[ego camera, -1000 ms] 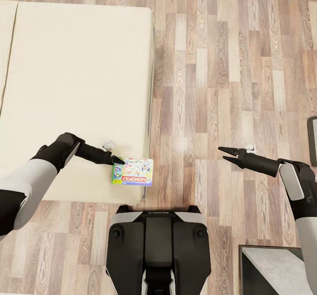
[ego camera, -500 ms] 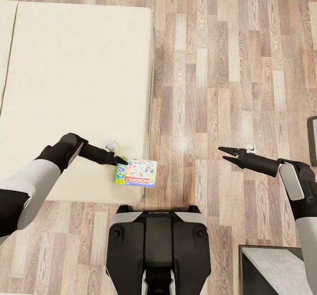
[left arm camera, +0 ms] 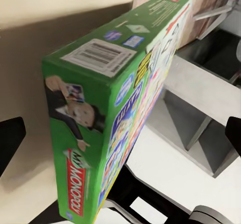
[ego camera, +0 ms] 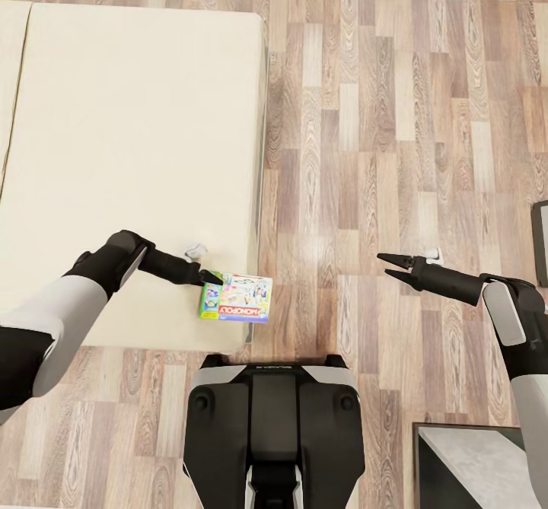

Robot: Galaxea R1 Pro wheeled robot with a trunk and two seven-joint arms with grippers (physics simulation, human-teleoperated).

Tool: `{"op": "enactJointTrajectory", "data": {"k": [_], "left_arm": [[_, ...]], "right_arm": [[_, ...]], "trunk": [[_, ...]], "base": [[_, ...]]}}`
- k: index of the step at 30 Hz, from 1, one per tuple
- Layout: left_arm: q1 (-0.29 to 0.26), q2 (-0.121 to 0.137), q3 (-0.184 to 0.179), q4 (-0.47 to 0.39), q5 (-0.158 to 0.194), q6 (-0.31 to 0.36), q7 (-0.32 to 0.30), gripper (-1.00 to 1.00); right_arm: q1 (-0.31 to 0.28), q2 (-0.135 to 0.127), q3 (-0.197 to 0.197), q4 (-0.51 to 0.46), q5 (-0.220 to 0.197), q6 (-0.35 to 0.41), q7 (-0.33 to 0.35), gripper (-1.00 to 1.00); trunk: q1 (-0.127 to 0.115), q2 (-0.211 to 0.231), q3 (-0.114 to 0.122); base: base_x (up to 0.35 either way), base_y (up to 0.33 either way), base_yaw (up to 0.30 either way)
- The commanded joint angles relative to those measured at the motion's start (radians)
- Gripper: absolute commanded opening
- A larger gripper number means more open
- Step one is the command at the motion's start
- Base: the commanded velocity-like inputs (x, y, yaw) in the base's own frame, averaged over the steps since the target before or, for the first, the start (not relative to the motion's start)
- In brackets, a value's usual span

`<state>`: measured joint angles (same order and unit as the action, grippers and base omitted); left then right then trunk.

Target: Put all the toys in the child's room - the three board games (two on the bed and one on the table), the two jigsaw puzzles on the table, and the tennis ball on the table - inside the toy box on the table in the child's room.

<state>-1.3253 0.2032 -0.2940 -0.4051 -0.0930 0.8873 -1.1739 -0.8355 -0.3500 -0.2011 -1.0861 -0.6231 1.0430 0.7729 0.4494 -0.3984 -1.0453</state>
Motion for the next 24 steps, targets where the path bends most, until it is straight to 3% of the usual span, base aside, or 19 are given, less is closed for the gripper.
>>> {"op": "enactJointTrajectory", "data": {"k": [1,8,15,19,24], "left_arm": [[0.000,0.000,0.002,-0.001,-0.010,0.007,-0.009,1.00],[0.000,0.011,0.007,-0.007,-0.009,0.006,-0.009,1.00],[-0.007,0.090,0.035,-0.016,-0.012,0.001,-0.080,1.00],[-0.010,0.113,0.037,-0.017,-0.013,0.001,-0.087,1.00],[-0.016,0.174,0.040,-0.026,-0.013,0.000,-0.093,1.00]], "right_arm": [[-0.001,0.000,-0.001,0.000,0.006,0.004,0.006,1.00],[0.001,0.000,0.000,0.001,0.006,0.004,0.005,1.00],[0.007,0.000,0.001,0.002,0.008,0.004,0.006,1.00],[0.007,0.001,0.002,0.002,0.008,0.004,0.006,1.00],[0.009,0.001,0.003,0.003,0.008,0.004,0.008,1.00]], "trunk": [[0.001,-0.002,-0.001],[0.001,-0.002,-0.001],[0.001,-0.002,-0.001],[0.001,-0.002,-0.001],[0.001,-0.002,-0.001]], "base": [[0.000,0.000,0.000],[0.000,0.000,0.000],[0.000,0.000,0.000],[0.000,0.000,0.000],[0.000,0.000,0.000]]}}
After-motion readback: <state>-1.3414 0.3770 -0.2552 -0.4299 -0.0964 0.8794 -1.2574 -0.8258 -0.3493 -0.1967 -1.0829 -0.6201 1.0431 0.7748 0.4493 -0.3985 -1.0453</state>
